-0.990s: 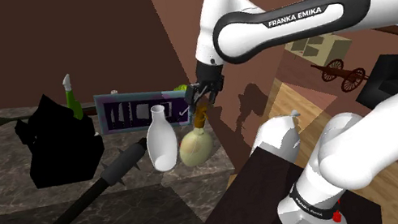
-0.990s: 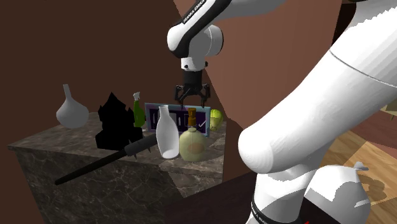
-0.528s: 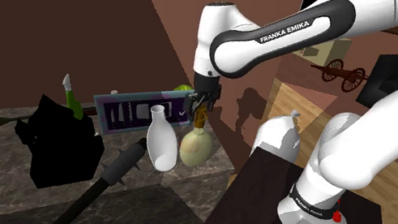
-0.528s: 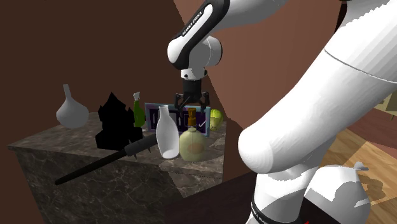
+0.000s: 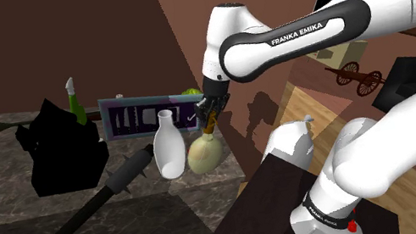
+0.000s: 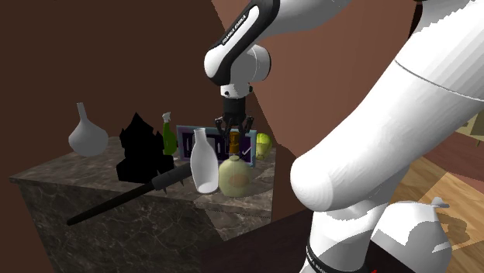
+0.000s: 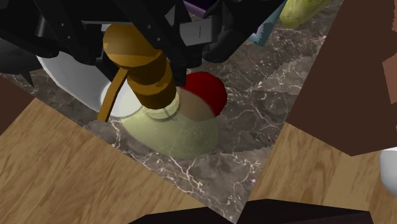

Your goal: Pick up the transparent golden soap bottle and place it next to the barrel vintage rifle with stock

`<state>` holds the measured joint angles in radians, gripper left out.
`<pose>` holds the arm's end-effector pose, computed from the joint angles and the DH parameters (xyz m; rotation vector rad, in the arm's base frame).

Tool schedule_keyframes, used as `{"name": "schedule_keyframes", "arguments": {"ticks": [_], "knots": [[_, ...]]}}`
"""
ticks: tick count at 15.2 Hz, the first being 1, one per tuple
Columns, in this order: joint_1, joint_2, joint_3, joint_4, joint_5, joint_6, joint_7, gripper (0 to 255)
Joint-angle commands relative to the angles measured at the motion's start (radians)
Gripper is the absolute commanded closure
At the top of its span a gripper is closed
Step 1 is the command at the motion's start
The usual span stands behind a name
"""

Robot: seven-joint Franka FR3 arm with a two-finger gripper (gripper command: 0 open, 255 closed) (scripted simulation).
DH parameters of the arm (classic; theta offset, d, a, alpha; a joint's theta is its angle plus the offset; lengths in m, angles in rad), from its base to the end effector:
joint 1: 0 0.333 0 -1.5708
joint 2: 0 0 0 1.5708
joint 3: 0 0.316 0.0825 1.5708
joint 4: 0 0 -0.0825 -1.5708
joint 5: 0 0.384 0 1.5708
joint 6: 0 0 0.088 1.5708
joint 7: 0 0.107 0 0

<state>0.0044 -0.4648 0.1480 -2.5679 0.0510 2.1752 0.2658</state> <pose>0.3959 0.0627 0.4262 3.1213 -0.2411 0.1125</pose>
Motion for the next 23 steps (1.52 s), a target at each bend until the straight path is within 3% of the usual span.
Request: {"name": "schedule_keyframes", "arguments": {"ticks": [1, 8, 23], "knots": [[0.0, 0.0, 0.0, 0.0, 0.0, 0.0, 0.0, 255], [0.0, 0.0, 0.0, 0.0, 0.0, 0.0, 0.0, 255], [-0.001, -0.058, -0.013, 0.16, -0.003, -0.218, -0.006, 255]]}}
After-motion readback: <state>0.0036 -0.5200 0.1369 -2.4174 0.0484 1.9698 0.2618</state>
